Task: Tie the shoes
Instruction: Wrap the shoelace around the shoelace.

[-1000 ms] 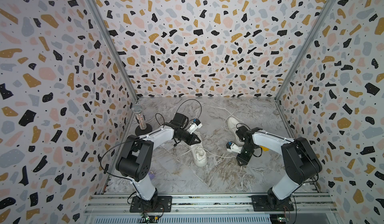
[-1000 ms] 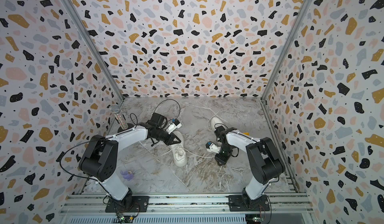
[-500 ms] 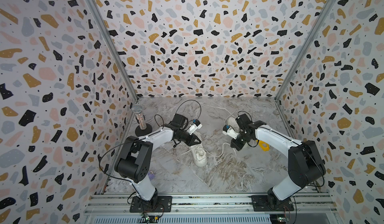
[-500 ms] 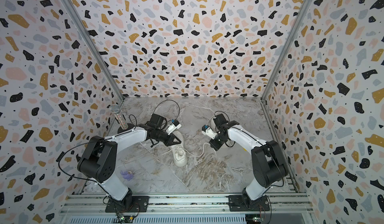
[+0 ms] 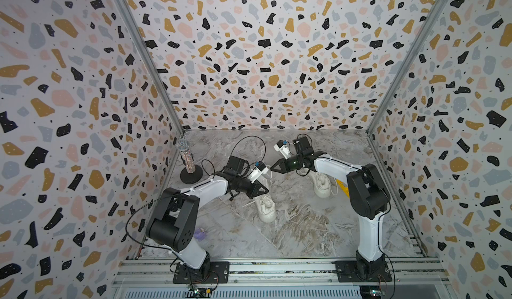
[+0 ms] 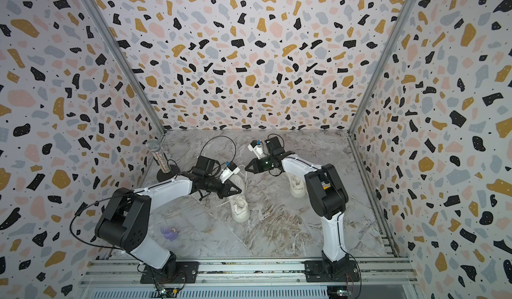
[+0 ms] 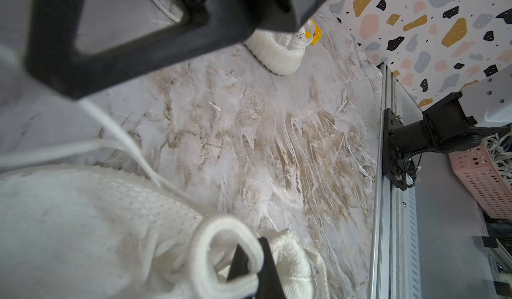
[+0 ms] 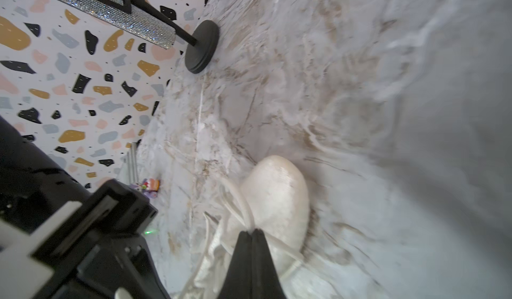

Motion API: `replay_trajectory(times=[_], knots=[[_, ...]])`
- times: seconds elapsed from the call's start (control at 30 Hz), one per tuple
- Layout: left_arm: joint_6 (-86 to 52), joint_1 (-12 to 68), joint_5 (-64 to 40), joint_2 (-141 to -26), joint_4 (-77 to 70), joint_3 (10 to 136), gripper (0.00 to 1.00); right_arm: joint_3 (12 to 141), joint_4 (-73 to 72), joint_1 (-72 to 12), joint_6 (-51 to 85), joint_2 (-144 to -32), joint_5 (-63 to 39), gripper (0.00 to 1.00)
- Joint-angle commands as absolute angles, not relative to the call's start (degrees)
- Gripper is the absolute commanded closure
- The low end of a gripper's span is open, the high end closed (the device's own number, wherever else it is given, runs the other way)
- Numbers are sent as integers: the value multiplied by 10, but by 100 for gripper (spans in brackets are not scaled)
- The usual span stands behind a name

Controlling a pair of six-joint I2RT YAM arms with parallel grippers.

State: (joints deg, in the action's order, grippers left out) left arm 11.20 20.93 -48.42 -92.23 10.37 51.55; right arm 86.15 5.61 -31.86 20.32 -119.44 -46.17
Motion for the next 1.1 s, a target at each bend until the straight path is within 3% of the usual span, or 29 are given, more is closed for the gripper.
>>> replay_trajectory(times=[0.0, 0.23, 0.43, 0.53, 0.8, 1.07], knots=[[116, 206, -509, -902, 68, 509, 100, 901, 13, -341, 274, -1206, -512, 100], [119, 207, -512, -890, 60, 499, 100, 936, 11, -381, 304, -1252, -553, 100], [118, 207, -513, -886, 60, 497, 100, 928, 92, -364, 251, -1241, -524, 71], [121, 207, -513, -884, 60, 496, 100, 907, 92, -347, 240, -1217, -521, 62], [120, 206, -516, -889, 56, 499, 100, 831, 122, -284, 179, -1138, -524, 59], [125, 206, -527, -895, 55, 502, 100, 654, -57, -258, 152, -1036, -624, 51]])
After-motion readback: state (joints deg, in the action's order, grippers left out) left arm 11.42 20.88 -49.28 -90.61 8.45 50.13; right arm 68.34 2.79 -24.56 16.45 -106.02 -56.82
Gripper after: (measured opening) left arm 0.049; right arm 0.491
